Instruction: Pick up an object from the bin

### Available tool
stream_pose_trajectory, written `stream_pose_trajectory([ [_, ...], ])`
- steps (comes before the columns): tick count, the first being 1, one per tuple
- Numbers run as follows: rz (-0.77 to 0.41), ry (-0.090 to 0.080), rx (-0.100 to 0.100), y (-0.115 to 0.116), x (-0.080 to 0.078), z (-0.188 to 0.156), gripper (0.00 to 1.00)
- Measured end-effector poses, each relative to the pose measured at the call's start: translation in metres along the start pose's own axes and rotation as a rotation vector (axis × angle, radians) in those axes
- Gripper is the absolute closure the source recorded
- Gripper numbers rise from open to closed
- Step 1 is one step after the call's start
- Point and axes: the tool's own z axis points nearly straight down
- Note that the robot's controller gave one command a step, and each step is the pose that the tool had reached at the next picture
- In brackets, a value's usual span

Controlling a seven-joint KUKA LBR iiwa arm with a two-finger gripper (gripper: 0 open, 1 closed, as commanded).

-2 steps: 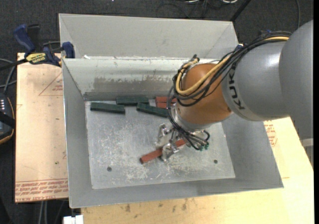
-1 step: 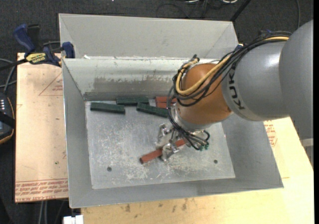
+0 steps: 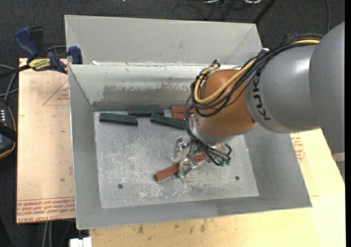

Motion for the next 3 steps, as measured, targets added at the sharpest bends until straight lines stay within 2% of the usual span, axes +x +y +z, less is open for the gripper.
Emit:
stream_pose_trajectory([
  [1,0.000,0.015,-0.003,0.001,0.003,-0.016,1.00],
  [3,0.001,0.016,-0.002,0.001,0.002,-0.048,1.00],
])
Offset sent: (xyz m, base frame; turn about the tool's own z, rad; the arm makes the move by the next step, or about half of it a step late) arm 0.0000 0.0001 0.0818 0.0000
